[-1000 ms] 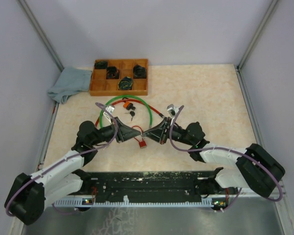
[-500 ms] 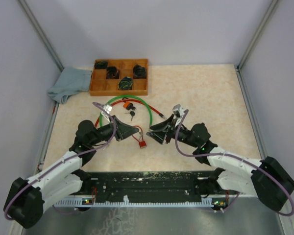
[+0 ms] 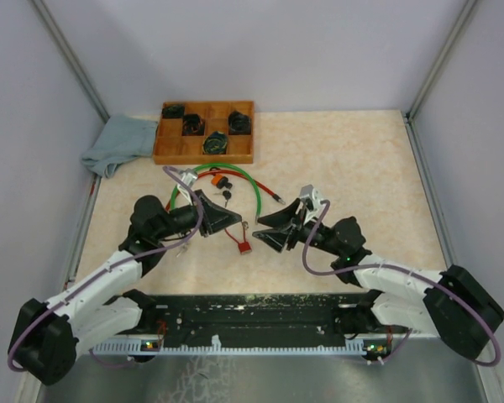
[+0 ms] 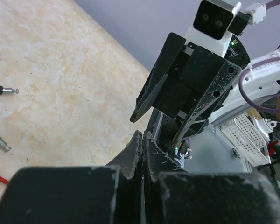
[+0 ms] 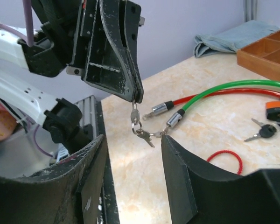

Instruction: Unlock with the key

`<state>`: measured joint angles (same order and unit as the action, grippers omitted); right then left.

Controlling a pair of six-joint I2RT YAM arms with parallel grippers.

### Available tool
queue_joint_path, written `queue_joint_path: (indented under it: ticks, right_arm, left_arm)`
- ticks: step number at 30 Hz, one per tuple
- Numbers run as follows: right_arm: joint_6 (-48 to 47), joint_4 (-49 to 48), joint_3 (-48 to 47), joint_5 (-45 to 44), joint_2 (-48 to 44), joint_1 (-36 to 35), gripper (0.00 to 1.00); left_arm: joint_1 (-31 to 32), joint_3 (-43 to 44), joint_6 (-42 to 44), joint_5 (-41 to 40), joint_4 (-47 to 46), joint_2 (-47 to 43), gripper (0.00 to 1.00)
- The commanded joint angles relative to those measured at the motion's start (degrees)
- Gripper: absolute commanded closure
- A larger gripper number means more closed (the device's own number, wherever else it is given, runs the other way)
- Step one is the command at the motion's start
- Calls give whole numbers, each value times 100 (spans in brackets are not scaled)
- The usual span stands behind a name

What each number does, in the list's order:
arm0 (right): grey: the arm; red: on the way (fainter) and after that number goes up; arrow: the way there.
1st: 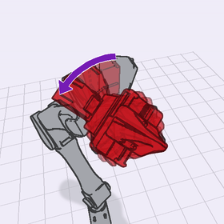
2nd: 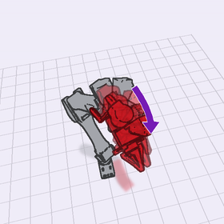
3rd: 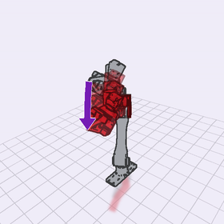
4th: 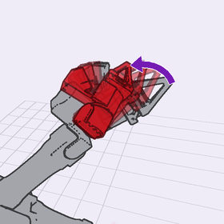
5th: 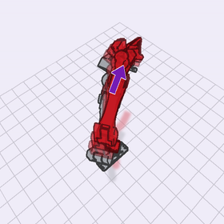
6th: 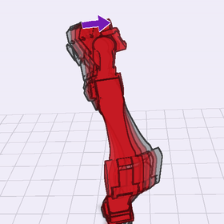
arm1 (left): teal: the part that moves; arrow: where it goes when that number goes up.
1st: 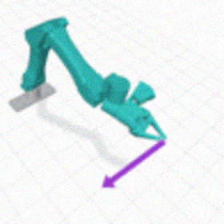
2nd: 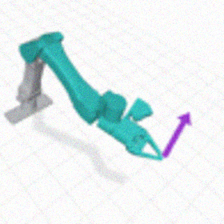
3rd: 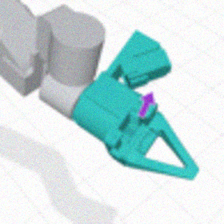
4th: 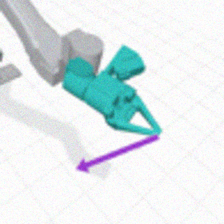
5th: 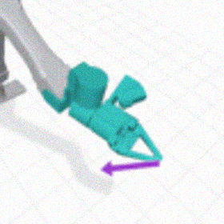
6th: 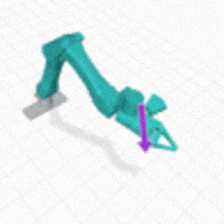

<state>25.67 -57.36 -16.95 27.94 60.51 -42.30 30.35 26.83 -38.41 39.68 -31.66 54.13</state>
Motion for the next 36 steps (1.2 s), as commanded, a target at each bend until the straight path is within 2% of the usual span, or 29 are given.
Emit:
queue_joint_path:
  ticks: [1,4,10,23,30,36]
  right_arm:
    - [713,-2032,115,324,494,57,51]
    - [1090,-2825,170,328,896,90,53]
    - [1388,-3341,22,497,1428,91,58]
    - [1529,-3560,-168,497,1825,91,72]
    - [1525,-3525,-162,506,1719,91,72]
    - [1388,-3300,-72,412,1437,91,67]
  left_arm:
    - [-11,154,14,361,-330,109,100]
    - [14,130,-94,412,-506,148,100]
    - [67,143,-88,389,-546,167,100]
    - [234,118,-248,434,-913,366,100]
    - [252,108,-174,315,-782,335,100]
    - [274,104,-84,223,-632,311,100]
